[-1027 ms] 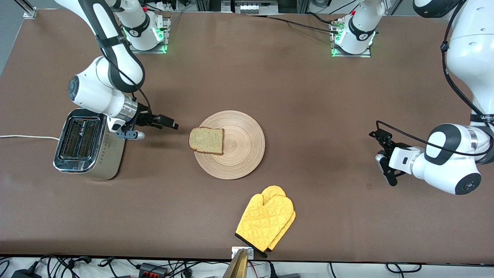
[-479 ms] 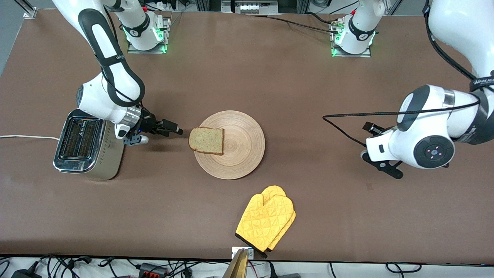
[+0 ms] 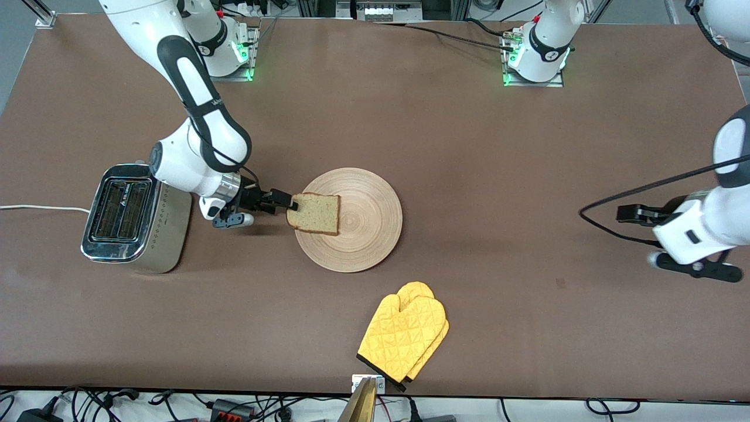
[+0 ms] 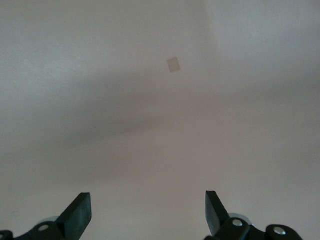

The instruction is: Move plate and put bread in toaster

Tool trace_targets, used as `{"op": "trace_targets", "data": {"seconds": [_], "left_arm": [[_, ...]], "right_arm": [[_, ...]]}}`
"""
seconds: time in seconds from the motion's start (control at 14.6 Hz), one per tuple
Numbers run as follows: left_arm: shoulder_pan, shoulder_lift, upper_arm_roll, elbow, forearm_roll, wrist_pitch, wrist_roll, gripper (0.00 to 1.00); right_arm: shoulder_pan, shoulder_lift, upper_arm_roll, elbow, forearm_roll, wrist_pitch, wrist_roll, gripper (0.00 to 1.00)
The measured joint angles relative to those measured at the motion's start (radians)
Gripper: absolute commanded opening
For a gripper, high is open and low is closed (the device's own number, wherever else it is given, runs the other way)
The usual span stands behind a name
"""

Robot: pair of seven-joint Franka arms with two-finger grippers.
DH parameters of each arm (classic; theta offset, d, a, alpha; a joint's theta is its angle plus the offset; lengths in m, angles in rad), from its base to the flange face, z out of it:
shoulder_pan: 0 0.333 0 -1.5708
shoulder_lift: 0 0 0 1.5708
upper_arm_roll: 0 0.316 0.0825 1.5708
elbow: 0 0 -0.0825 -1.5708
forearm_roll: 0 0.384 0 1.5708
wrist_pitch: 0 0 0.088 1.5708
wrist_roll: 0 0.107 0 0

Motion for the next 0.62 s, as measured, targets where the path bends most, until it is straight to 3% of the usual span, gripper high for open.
{"op": "trace_targets", "data": {"seconds": [0.14, 0.27, 0.62], "left_arm": [[0.017, -0.023, 0.0, 0.013, -0.063, 0.007, -0.021, 1.0], [0.032, -0.069, 0.0, 0.016, -0.08, 0.003, -0.03, 1.0], [0.046, -0.208, -0.006, -0.029, -0.103, -0.027, -0.077, 1.0]], "right_arm": [[0.002, 0.009, 0.0, 0.009, 0.011, 0.003, 0.0, 1.0], [0.002, 0.015, 0.0, 0.018, 0.019, 0.003, 0.0, 0.87], [0.005, 0.018, 0.0, 0.03, 0.021, 0.003, 0.001, 0.75]]}}
